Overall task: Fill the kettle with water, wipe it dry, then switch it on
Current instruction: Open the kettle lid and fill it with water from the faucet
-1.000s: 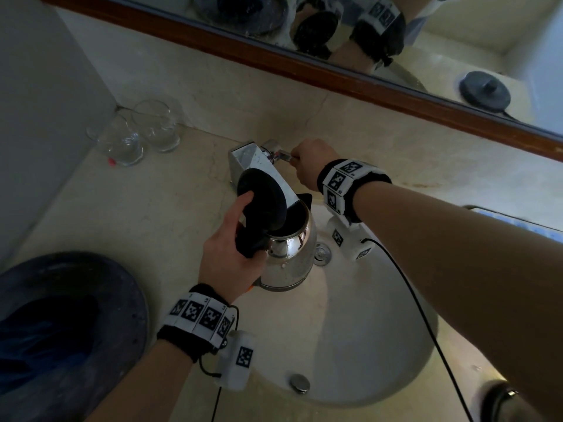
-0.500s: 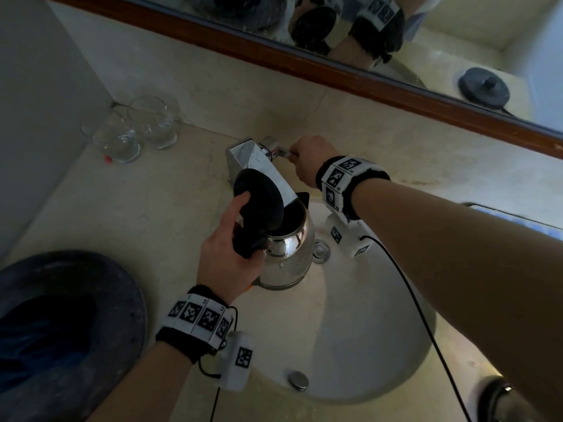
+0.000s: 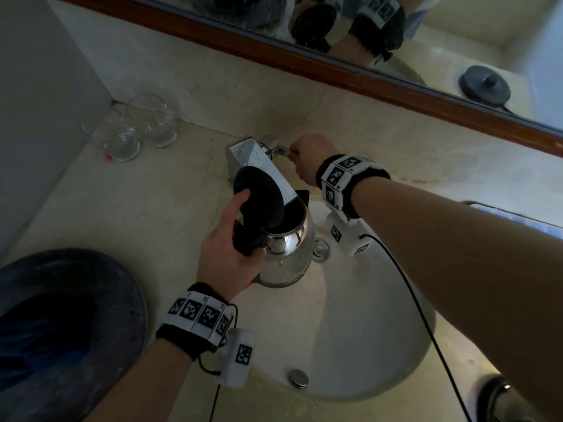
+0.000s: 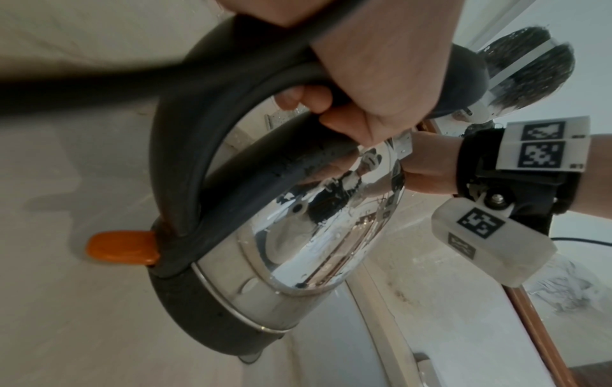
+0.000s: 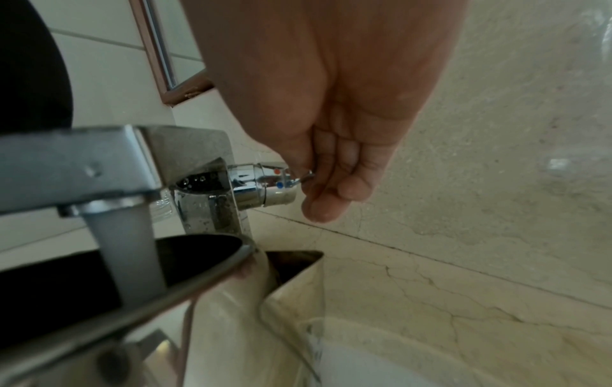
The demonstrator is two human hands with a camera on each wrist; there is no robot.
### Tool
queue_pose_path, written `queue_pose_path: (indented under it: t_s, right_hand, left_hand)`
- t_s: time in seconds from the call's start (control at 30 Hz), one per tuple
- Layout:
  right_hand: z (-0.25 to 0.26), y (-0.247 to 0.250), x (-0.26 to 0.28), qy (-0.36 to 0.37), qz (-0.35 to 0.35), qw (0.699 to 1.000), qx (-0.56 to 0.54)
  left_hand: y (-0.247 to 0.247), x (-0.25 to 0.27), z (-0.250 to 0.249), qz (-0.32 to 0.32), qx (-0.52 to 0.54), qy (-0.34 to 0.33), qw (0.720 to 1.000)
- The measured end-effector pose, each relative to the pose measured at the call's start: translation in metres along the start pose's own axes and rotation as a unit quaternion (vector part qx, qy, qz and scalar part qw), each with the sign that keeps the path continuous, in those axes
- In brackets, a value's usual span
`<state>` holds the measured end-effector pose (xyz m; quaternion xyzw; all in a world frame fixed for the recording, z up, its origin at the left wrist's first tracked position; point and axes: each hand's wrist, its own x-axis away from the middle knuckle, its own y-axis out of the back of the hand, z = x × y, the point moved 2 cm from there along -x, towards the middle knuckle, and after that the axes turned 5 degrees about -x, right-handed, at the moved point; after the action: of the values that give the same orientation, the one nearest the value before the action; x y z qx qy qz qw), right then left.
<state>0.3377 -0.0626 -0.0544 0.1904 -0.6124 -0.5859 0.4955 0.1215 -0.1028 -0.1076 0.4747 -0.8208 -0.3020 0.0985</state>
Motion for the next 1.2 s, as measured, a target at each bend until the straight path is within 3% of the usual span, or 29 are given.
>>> queue_pose_path:
  t_s: [1.2]
  right_hand:
    - [-0.0017,-0.0033,-0.0042,-0.012,-0.004,1.0,-0.008]
  left_hand:
    - [-0.0022,-0.0009,0.0028,0.005,-0.003,-0.007,1.0]
